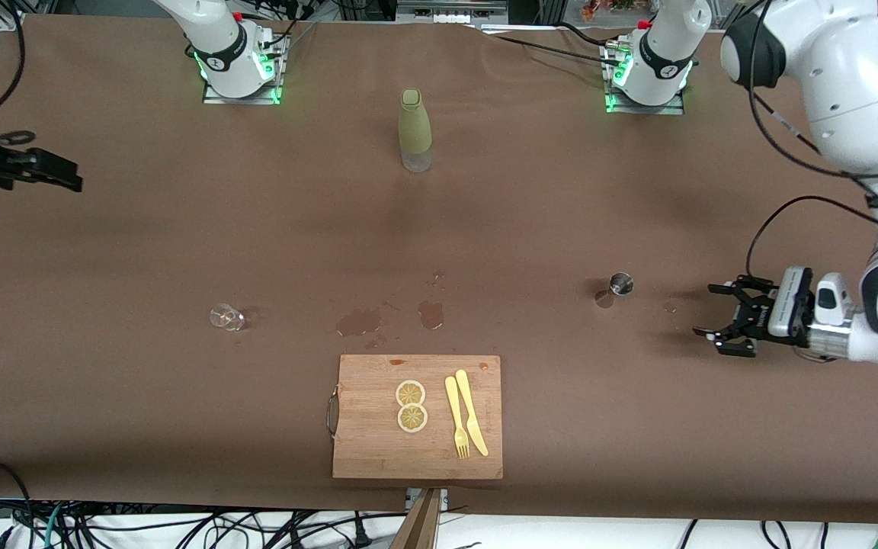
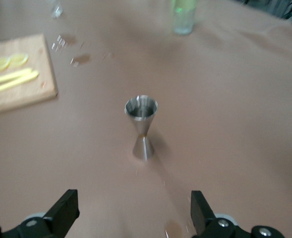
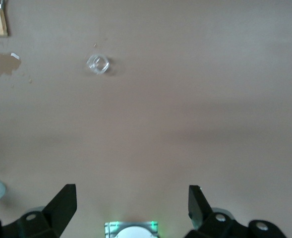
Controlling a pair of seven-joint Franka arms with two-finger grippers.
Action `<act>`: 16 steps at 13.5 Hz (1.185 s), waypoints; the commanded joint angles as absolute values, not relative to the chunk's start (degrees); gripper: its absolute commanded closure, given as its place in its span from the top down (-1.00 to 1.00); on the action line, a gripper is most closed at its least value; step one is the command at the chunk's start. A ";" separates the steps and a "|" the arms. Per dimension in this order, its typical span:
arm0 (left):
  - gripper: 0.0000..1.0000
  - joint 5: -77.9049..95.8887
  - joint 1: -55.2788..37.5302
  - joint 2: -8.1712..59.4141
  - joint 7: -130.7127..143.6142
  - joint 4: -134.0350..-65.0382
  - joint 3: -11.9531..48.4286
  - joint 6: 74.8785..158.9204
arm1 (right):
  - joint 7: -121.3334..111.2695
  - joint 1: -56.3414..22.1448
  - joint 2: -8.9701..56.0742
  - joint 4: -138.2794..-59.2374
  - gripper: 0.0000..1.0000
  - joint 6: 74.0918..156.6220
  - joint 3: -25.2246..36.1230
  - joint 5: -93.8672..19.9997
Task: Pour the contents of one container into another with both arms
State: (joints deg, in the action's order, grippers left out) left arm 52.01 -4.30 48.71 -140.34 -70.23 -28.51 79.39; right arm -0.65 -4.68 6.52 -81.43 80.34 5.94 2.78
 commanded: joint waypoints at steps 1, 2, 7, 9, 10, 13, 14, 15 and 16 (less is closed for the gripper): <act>1.00 41.71 -5.10 35.72 -133.27 -80.84 -24.45 89.18 | -1.49 -4.57 2.38 -84.64 1.00 82.26 5.98 4.30; 1.00 37.48 -5.36 32.73 -129.15 -81.47 -23.74 90.60 | -1.49 -4.48 2.37 -84.64 1.00 82.27 5.89 4.22; 1.00 19.54 -9.22 20.24 -102.89 -82.09 -22.24 90.79 | 3.06 -5.10 2.20 -84.55 1.00 81.04 4.84 3.43; 1.00 13.39 -11.41 15.23 -90.24 -83.49 -22.15 90.79 | 2.55 -5.10 3.07 -83.94 1.00 81.12 4.57 3.43; 1.00 10.49 -12.64 12.77 -83.82 -84.80 -22.06 90.79 | 2.55 -5.10 3.16 -83.76 1.00 81.21 4.57 3.34; 1.00 3.97 -13.09 7.66 -68.35 -86.56 -18.91 90.44 | 2.72 -5.10 3.96 -83.67 1.00 81.56 4.57 3.16; 1.00 2.74 -13.01 5.99 -62.20 -87.44 -17.94 89.83 | 2.90 -5.10 4.30 -83.41 1.00 81.56 4.57 3.08; 1.00 2.20 -13.01 4.58 -55.79 -87.80 -17.32 87.56 | 2.90 -5.18 4.57 -82.97 1.00 81.56 4.57 2.99; 1.00 1.50 -13.01 3.61 -50.50 -87.80 -16.62 85.54 | 2.99 -5.19 4.74 -82.88 1.00 81.56 4.57 2.55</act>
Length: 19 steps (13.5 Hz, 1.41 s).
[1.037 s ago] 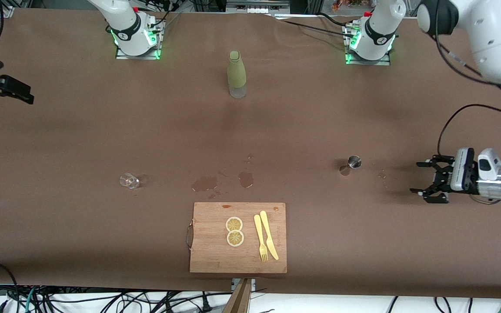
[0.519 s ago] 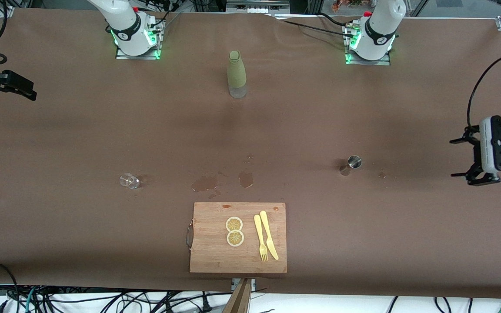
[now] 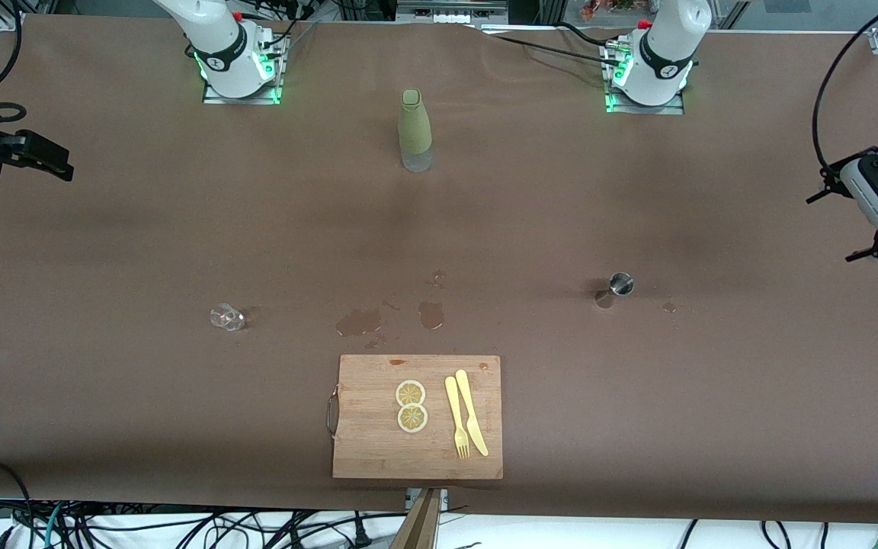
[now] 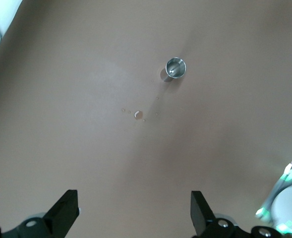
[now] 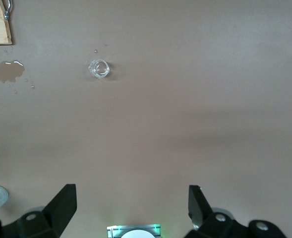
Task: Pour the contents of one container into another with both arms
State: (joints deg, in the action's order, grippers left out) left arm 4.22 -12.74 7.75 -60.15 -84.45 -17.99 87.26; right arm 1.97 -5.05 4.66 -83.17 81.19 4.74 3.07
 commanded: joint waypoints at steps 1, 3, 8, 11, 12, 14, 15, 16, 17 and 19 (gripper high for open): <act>1.00 0.97 -13.01 2.47 -47.93 -88.15 -16.09 84.82 | 2.90 -5.10 4.75 -82.88 1.00 81.56 4.66 1.68; 1.00 0.88 -13.44 -0.25 -42.66 -90.52 -15.56 84.73 | 2.64 -5.10 4.75 -82.88 1.00 81.56 4.57 1.58; 1.00 0.62 -14.68 -1.05 -21.15 -90.62 -11.44 80.52 | 2.64 -4.92 4.75 -82.88 1.00 81.65 4.66 1.58; 1.00 0.97 -14.68 -1.49 -10.93 -90.62 -9.85 79.54 | 2.72 -4.66 4.75 -82.88 1.00 81.65 4.75 1.58; 1.00 1.05 -14.76 -1.49 -7.42 -90.53 -9.50 79.80 | 2.72 -4.66 4.75 -82.88 1.00 81.65 4.83 1.58; 1.00 -0.25 -14.77 -0.97 -3.26 -90.44 -7.30 80.07 | 2.72 -4.66 4.75 -82.88 1.00 81.74 4.83 1.58; 1.00 -1.74 -14.16 -0.71 -3.60 -90.35 -6.25 80.33 | 2.81 -4.66 4.83 -82.88 1.00 81.83 4.83 1.58; 1.00 -2.11 -12.93 -0.36 -5.00 -90.26 -4.76 82.16 | 2.81 -4.66 4.83 -82.88 1.00 81.83 4.83 1.58; 1.00 -2.02 -10.40 0.00 -7.45 -90.26 -4.40 84.53 | 2.81 -4.66 4.75 -82.88 1.00 81.83 4.83 1.58; 1.00 -1.15 -6.70 1.67 -12.63 -90.26 -4.57 89.28 | 2.81 -4.57 4.83 -82.88 1.00 81.83 4.83 1.58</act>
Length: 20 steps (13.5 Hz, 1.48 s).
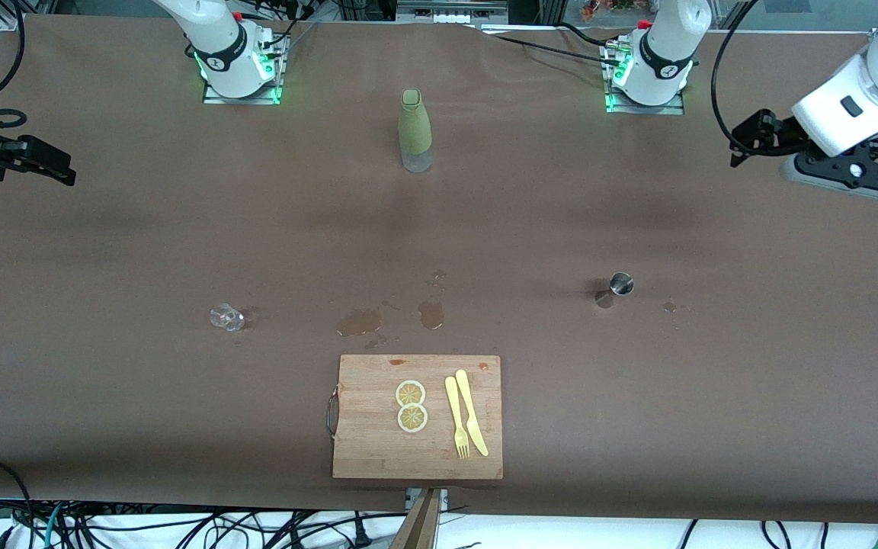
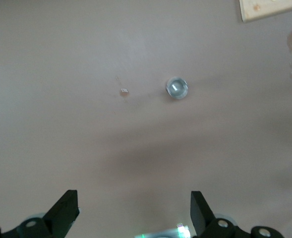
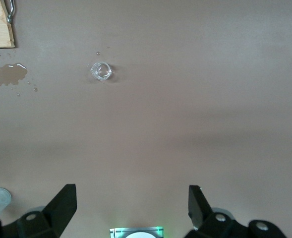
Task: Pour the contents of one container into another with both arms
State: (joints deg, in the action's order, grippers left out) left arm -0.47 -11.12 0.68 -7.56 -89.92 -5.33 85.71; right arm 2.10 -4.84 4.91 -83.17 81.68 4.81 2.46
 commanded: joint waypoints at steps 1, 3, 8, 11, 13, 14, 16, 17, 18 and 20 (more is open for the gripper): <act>1.00 -0.71 -5.90 2.10 -15.01 -90.26 -4.57 89.30 | 2.81 -4.57 4.75 -82.88 1.00 81.83 4.83 1.58; 1.00 -0.53 -5.54 2.20 -17.40 -90.18 -4.40 86.76 | 2.81 -4.57 4.83 -82.88 1.00 81.83 4.83 1.58; 1.00 1.77 -4.22 2.20 -1.06 -89.03 -1.77 86.66 | 2.81 -4.48 4.75 -82.88 1.00 81.83 4.83 1.58; 1.00 0.88 -4.13 1.85 -1.23 -89.21 -1.76 86.75 | 2.81 -4.40 4.83 -82.88 1.00 81.83 4.92 1.58; 1.00 -0.44 -4.48 1.50 -1.41 -89.56 -1.76 87.01 | 2.81 -4.39 4.83 -82.88 1.00 81.83 4.92 1.49; 1.00 -0.44 -4.57 1.49 -1.41 -89.56 -1.76 87.01 | 2.81 -4.39 4.83 -82.88 1.00 81.83 4.92 1.49; 1.00 -0.44 -4.57 1.49 -1.41 -89.56 -1.85 87.01 | 2.81 -4.39 4.83 -82.88 1.00 81.83 4.92 1.41; 1.00 -0.18 -4.57 1.41 -1.49 -89.56 -2.02 86.92 | 2.81 -4.39 4.83 -82.88 1.00 81.83 4.92 1.41; 1.00 -0.09 -4.57 1.49 -1.49 -89.47 -2.20 86.84 | 2.90 -4.48 4.75 -82.88 1.00 81.83 4.92 1.41; 1.00 -0.09 -4.57 1.49 -1.84 -89.30 -2.20 86.75 | 2.81 -4.39 4.83 -82.88 1.00 81.91 4.92 1.41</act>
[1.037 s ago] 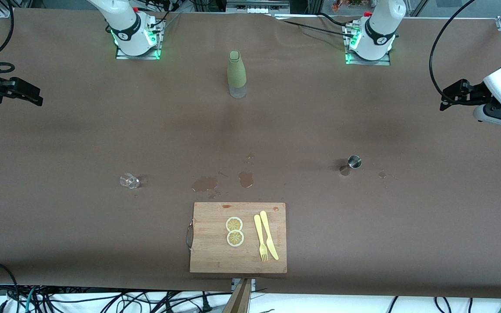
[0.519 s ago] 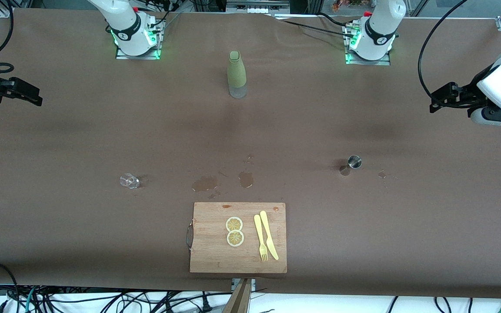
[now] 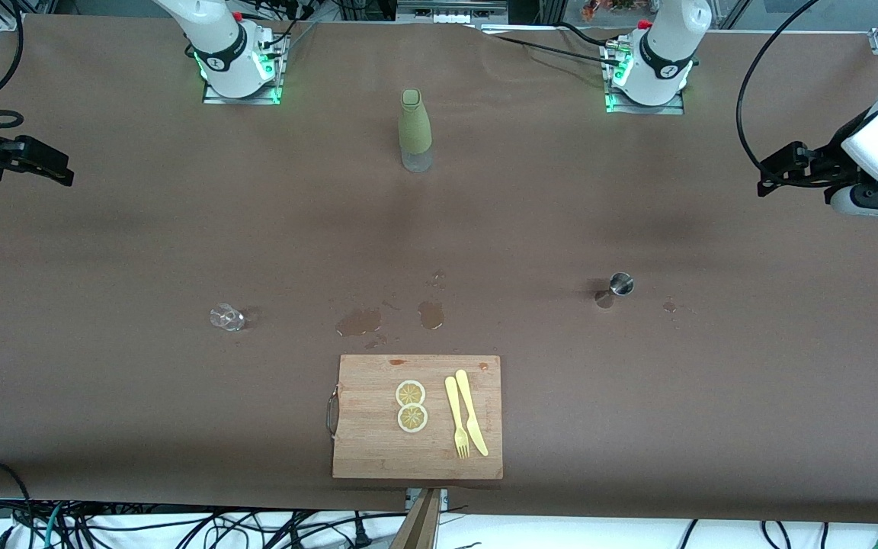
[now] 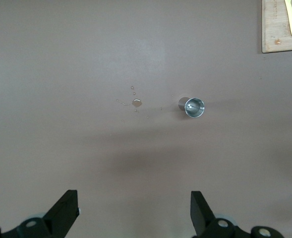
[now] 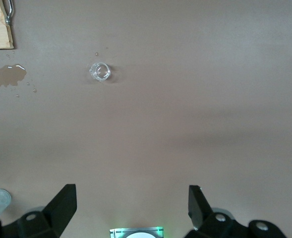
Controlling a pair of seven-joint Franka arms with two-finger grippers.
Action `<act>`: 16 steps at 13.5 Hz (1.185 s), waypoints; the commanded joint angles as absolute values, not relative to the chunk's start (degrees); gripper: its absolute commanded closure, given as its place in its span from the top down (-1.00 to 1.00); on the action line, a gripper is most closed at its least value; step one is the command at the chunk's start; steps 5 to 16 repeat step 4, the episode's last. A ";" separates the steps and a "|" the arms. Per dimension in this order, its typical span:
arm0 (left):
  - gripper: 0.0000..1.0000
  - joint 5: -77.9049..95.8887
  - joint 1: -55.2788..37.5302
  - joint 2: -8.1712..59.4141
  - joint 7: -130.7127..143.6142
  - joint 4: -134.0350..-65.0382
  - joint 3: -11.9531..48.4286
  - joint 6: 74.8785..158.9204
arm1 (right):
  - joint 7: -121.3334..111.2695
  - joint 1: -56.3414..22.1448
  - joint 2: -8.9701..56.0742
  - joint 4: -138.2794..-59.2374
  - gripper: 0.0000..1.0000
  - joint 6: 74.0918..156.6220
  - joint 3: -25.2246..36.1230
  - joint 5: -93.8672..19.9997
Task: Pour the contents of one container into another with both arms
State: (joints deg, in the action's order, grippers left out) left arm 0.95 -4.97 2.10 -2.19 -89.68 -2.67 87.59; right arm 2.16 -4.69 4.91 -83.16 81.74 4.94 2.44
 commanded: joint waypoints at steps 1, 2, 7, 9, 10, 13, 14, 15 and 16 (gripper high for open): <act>1.00 -0.17 -4.57 1.49 -1.85 -89.12 -2.28 86.66 | 2.81 -4.48 4.83 -82.88 1.00 81.83 4.92 1.41; 1.00 -0.09 -4.66 1.49 -1.93 -89.12 -2.46 86.49 | 2.90 -4.48 4.83 -82.88 1.00 81.83 4.92 1.41; 1.00 -0.09 -4.75 1.41 -1.93 -89.03 -2.64 86.40 | 2.81 -4.39 4.83 -82.88 1.00 81.91 4.92 1.41; 1.00 -0.09 -4.75 1.41 -1.93 -89.03 -2.64 86.40 | 2.81 -4.39 4.83 -82.88 1.00 81.91 4.92 1.41; 1.00 -0.09 -4.75 1.41 -1.93 -89.03 -2.64 86.40 | 2.81 -4.39 4.83 -82.88 1.00 81.91 4.92 1.41; 1.00 -0.09 -4.75 1.41 -1.93 -89.03 -2.64 86.40 | 2.81 -4.39 4.83 -82.88 1.00 81.91 4.92 1.41; 1.00 -0.09 -4.75 1.41 -1.93 -89.03 -2.64 86.40 | 2.81 -4.39 4.83 -82.88 1.00 81.91 4.92 1.41; 1.00 -0.09 -4.75 1.41 -1.93 -89.03 -2.64 86.40 | 2.81 -4.39 4.83 -82.88 1.00 81.91 4.92 1.41; 1.00 -0.09 -4.75 1.41 -1.93 -89.03 -2.64 86.40 | 2.81 -4.39 4.83 -82.88 1.00 81.91 4.92 1.41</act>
